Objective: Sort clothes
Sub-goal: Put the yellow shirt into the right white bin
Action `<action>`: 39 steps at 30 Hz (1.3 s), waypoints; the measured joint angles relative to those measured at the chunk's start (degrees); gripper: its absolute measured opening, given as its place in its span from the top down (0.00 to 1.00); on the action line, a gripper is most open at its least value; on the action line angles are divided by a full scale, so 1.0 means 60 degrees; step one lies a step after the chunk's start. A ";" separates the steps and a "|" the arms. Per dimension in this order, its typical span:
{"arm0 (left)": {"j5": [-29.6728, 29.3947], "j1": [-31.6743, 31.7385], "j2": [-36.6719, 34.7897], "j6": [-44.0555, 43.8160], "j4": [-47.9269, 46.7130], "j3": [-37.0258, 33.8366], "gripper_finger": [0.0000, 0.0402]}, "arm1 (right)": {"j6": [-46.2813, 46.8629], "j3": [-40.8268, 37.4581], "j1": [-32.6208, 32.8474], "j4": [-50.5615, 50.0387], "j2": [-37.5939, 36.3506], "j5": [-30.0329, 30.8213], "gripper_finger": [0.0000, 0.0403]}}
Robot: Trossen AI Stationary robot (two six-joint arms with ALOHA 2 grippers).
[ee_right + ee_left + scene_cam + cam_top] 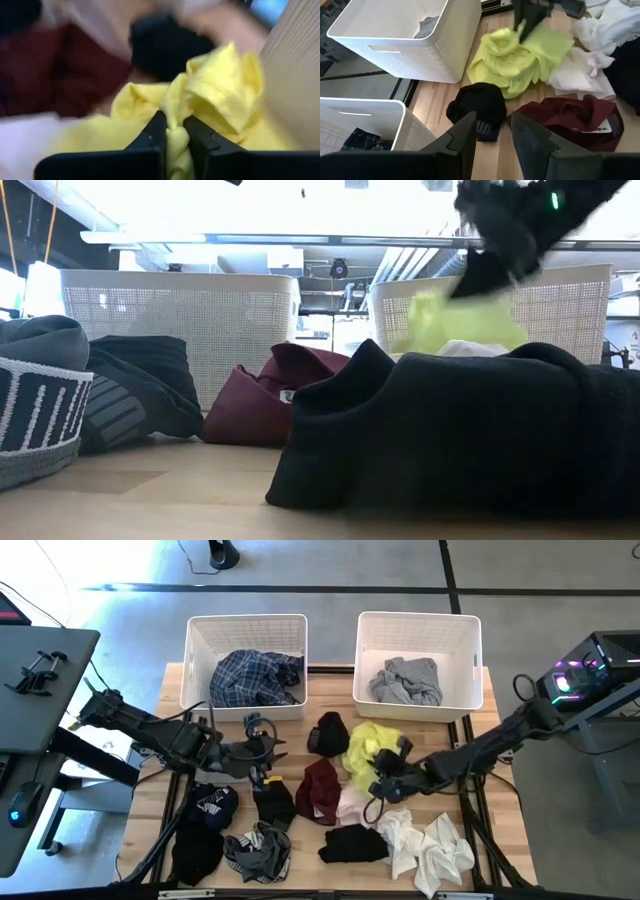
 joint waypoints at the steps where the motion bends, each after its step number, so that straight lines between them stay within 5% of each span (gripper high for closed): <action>1: 0.0000 -0.0040 0.0000 0.0003 -0.0004 0.0000 0.73 | -0.0357 0.0407 0.0104 -0.0145 0.0002 0.0434 0.97; 10: 0.0000 -0.0532 0.0000 0.0000 0.0000 0.0000 0.73 | -0.5580 0.3961 0.0353 -0.0510 -0.0015 0.4802 0.97; 14: -0.0003 -0.0772 0.0000 0.0007 0.0000 0.0000 0.73 | -0.8217 0.5378 -0.0102 -0.0503 -0.0024 0.5628 0.97; 21: -0.0016 -0.0916 0.0000 0.0011 0.0037 0.0000 0.73 | -1.1501 0.7854 -0.1500 -0.0181 -0.0027 0.5095 0.97; 28: -0.0072 -0.0913 0.0000 0.0102 0.0066 0.0000 0.73 | -1.3460 1.0196 -0.3321 0.0817 -0.0042 0.2520 0.97; 34: -0.0073 -0.0913 0.0000 0.0098 0.0066 0.0000 0.73 | -1.3455 1.0863 -0.5364 0.0291 -0.0049 0.2039 0.97; 39: -0.0076 -0.0913 0.0000 0.0098 0.0062 0.0000 0.73 | -1.1230 1.0645 -0.6865 -0.2895 -0.0053 0.0898 0.97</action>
